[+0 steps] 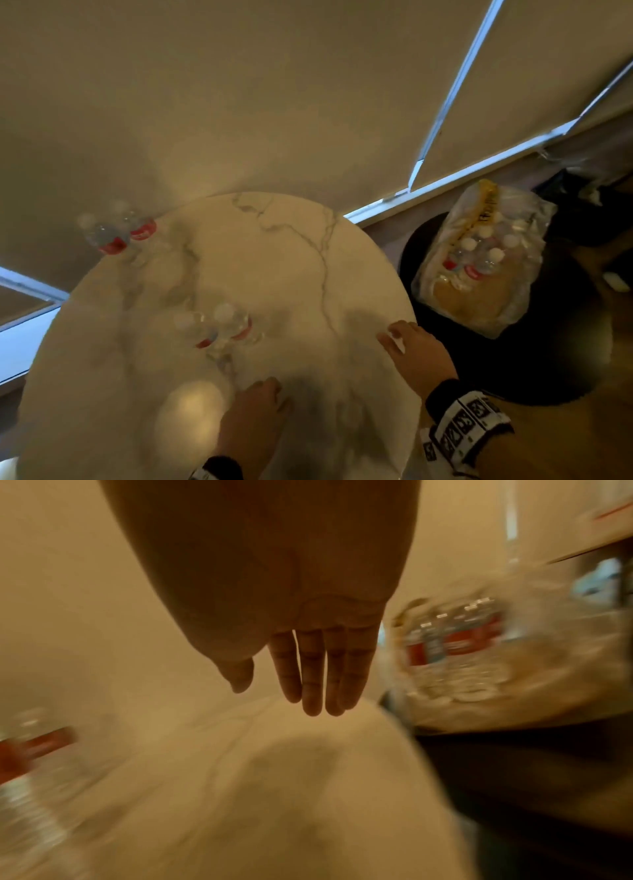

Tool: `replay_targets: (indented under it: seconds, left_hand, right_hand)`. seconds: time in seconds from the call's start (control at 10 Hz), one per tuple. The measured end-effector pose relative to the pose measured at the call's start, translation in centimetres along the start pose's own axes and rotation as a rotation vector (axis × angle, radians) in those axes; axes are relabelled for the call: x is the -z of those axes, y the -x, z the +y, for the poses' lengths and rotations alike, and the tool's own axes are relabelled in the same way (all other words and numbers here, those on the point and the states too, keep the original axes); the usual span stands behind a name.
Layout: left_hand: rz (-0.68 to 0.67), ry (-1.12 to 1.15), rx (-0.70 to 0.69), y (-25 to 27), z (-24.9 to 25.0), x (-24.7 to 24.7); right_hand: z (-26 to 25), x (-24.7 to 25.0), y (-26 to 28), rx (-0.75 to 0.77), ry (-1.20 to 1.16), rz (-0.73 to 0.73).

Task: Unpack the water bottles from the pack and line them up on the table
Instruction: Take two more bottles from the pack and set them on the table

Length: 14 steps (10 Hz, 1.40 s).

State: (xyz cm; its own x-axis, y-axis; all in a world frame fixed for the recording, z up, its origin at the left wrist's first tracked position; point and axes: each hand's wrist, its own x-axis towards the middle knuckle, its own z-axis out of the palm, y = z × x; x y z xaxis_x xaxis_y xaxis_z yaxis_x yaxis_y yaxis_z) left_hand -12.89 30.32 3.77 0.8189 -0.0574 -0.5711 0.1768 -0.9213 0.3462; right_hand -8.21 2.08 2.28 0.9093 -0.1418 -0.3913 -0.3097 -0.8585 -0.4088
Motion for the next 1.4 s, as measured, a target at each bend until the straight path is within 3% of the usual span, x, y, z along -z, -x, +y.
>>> replay_targets:
  seconds: [0.2,0.3,0.4,0.6,0.7,0.8,1.1,1.3,1.4]
  left_hand:
    - [-0.065,0.135,-0.267,-7.2,16.7,-5.5]
    - [-0.095,0.327,-0.343,-12.5,25.0,-7.7]
    - [-0.059,0.303,-0.38,-18.7,31.6,-10.4]
    - [0.224,0.532,-0.306,-25.6,38.0,-11.8]
    - [0.245,0.647,-0.36,-28.2,38.0,-12.9]
    - [0.197,0.629,-0.332,-27.3,37.5,-12.3]
    - [0.154,0.686,-0.397,-18.4,33.1,-7.4]
    - [0.29,0.769,-0.267,-9.7,21.5,-4.5]
    - [0.389,0.785,-0.158,-5.0,13.6,-3.8]
  right_hand:
    - [13.2,7.6,-6.8,-0.323,-0.269,0.145]
    - [16.9,9.7,-11.3,-0.379,-0.369,0.109]
    - [19.2,10.0,-15.3,-0.357,-0.408,0.152]
    - [20.9,8.7,-18.7,-0.359,-0.364,0.225]
    - [21.3,8.4,-18.6,-0.323,-0.365,0.235]
    - [21.5,8.8,-17.7,-0.249,-0.365,0.245]
    - [17.3,10.9,-10.7,-0.076,-0.382,0.213]
    - [8.0,8.4,-3.4,0.176,-0.333,0.122]
    - [2.8,3.7,-0.7,0.277,-0.419,-0.034]
